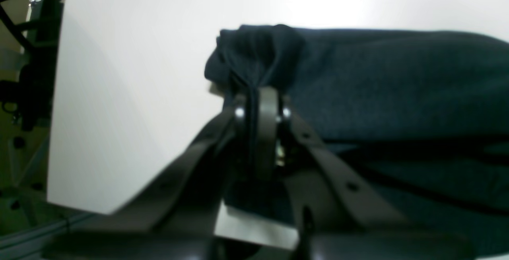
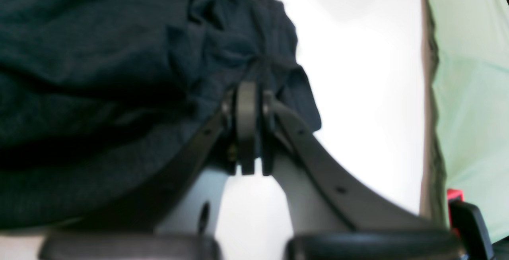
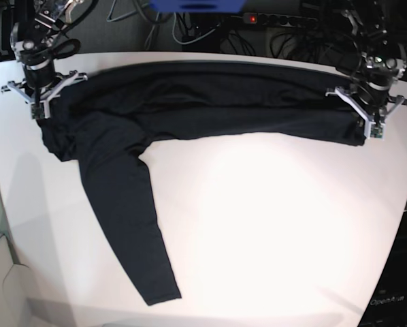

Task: Fold the T-shirt properly
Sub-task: 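Hold the band ends with both grippers and pull them apart to smooth it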

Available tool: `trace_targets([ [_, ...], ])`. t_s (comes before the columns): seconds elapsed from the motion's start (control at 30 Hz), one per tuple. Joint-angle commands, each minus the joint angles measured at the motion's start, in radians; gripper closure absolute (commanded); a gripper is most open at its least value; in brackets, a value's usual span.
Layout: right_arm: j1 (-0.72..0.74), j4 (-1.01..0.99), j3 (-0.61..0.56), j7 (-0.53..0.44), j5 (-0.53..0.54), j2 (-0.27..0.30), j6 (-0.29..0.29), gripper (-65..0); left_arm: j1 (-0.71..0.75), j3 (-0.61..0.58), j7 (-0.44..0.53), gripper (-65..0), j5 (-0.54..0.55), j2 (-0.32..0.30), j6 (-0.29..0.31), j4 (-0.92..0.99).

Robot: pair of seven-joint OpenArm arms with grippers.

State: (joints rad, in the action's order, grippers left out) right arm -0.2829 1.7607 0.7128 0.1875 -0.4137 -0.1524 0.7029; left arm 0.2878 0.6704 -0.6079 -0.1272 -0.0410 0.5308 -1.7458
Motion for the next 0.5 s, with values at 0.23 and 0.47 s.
trace_targets([
  [0.23, 0.012, 0.021, -0.005, -0.026, 0.012, 0.003, -0.005, -12.7, 0.023, -0.004, 0.019, 0.0, 0.011, -0.006, -0.004, -0.015],
  [0.47, 0.024, 0.021, -0.051, -0.026, 0.012, 0.003, -0.005, -21.2, 0.023, -0.004, 0.019, 0.0, 0.013, -0.004, -0.004, 0.014],
])
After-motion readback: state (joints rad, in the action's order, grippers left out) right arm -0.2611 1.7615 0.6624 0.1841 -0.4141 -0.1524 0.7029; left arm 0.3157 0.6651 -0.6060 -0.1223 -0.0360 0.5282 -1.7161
